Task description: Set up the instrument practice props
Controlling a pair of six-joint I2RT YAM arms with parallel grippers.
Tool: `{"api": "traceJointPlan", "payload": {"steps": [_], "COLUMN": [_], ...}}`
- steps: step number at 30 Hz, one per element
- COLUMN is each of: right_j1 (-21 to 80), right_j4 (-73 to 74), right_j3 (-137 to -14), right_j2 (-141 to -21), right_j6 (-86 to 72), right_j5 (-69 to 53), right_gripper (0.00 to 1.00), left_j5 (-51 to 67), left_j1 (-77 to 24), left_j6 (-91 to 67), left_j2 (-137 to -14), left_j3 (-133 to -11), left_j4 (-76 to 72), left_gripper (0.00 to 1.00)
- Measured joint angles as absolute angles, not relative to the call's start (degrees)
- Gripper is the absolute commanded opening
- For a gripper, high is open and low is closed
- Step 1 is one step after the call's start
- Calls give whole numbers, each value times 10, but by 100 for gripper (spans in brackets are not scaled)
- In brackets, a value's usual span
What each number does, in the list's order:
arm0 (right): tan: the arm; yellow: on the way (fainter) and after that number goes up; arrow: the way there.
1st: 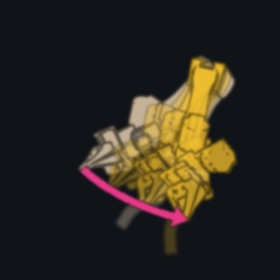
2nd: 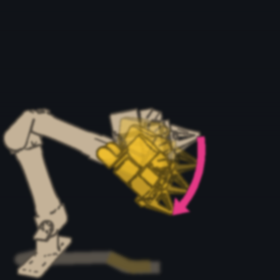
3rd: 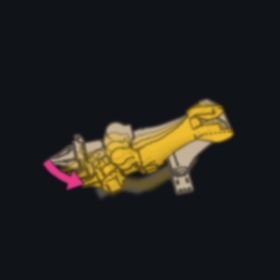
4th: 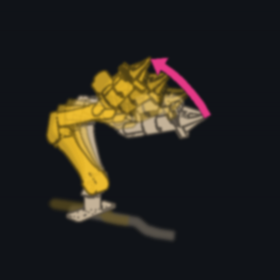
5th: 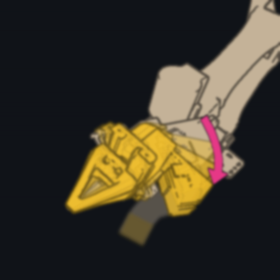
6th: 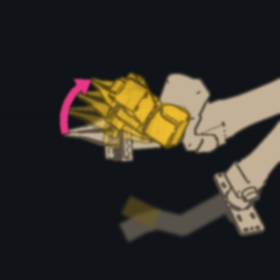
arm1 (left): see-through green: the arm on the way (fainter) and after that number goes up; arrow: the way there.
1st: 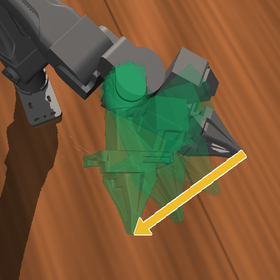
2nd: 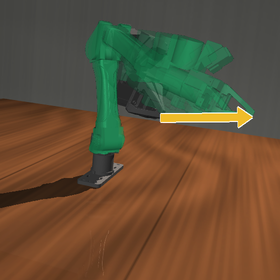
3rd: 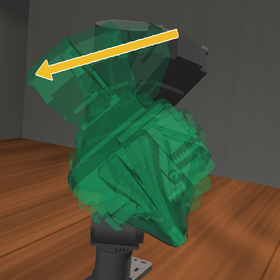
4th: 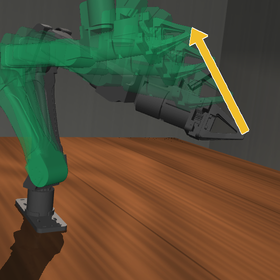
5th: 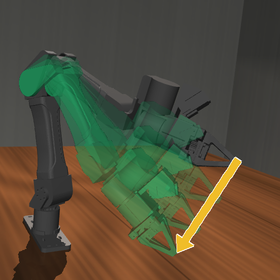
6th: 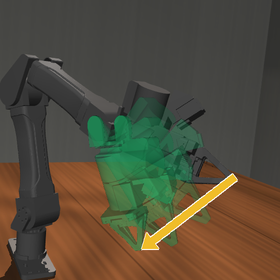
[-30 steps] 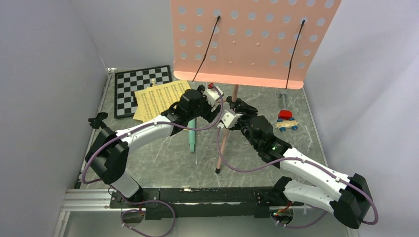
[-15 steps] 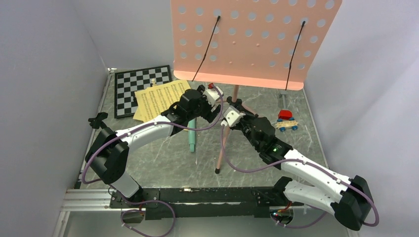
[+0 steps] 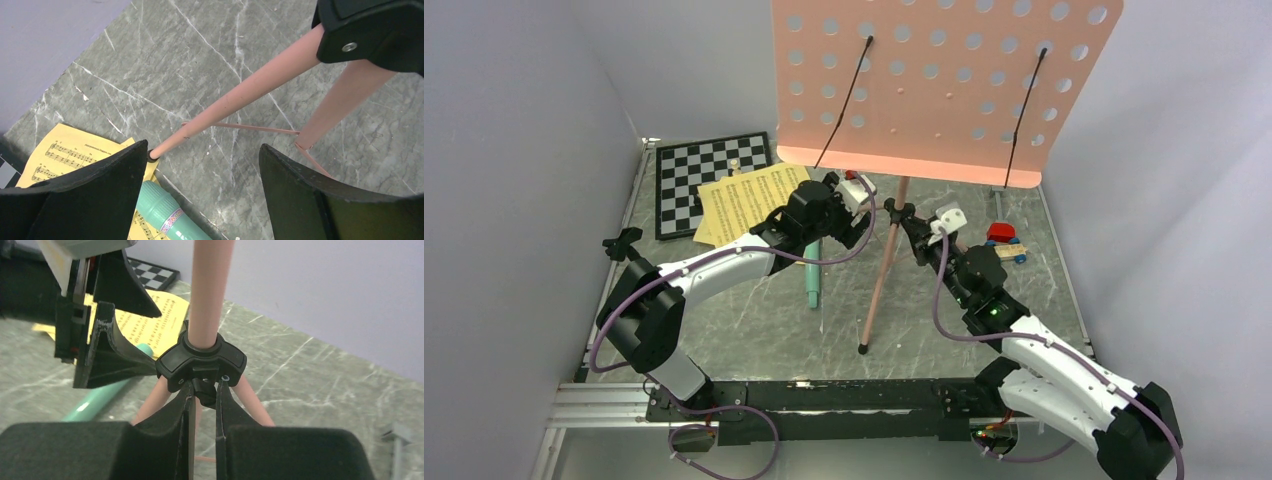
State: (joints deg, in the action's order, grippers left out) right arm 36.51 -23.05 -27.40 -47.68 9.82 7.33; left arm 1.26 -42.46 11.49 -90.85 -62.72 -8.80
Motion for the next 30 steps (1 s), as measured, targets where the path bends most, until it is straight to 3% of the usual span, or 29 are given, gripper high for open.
{"api": "traceJointPlan", "payload": {"steps": [17, 30], "right_j1": [308, 302], "right_j4": [-262, -262], "right_j3": [-284, -267], "right_j2": [-522, -524], "right_j6": [-226, -578], "right_j5": [30, 42], "right_gripper": [0, 0], "left_j5": [13, 13], "left_j1": [-425, -425], "left_j6": [115, 115], "left_j2": [-908, -908], "left_j3": [-627, -627], "left_j4": [-88, -88], "left_gripper": [86, 86]}}
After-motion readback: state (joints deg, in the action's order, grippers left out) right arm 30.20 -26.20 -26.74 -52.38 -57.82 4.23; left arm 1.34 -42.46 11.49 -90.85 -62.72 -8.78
